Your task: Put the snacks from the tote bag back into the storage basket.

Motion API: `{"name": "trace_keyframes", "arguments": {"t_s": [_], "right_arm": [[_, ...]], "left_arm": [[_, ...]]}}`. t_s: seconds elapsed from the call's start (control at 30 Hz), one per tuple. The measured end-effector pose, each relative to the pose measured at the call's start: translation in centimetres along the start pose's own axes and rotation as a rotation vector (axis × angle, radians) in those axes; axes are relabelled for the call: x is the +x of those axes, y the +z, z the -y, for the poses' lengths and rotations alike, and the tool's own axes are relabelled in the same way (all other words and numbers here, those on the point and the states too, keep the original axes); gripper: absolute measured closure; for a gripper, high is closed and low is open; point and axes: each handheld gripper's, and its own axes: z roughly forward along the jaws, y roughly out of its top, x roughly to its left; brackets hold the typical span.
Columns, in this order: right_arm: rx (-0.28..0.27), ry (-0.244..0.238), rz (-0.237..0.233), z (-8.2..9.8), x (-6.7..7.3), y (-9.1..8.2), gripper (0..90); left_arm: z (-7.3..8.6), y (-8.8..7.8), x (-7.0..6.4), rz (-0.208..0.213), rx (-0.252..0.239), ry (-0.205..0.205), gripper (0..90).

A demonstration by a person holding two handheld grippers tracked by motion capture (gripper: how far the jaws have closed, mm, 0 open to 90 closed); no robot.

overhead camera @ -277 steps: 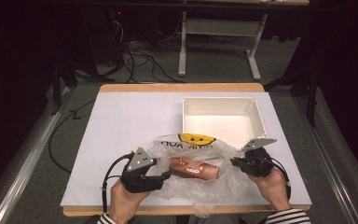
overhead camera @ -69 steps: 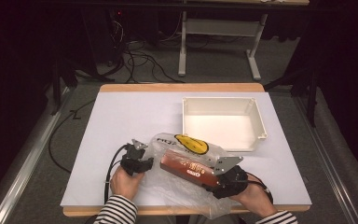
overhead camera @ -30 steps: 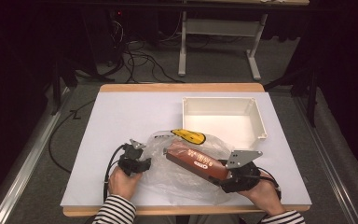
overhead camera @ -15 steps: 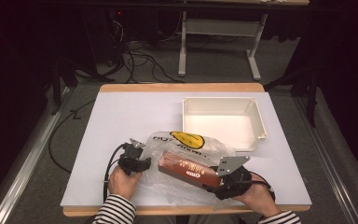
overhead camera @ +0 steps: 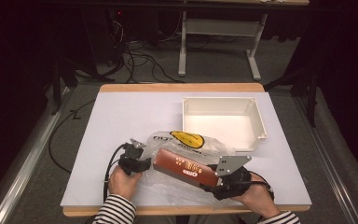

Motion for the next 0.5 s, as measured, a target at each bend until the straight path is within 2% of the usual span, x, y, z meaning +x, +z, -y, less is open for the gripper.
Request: {"name": "trace_keyframes", "arguments": {"t_s": [0.5], "right_arm": [[-0.057, 0.087, 0.059, 0.7, -2.1, -2.6, 37.6]], "left_arm": [[0.5, -0.4, 0.7, 0.021, 0.012, 0.028, 49.3]]}}
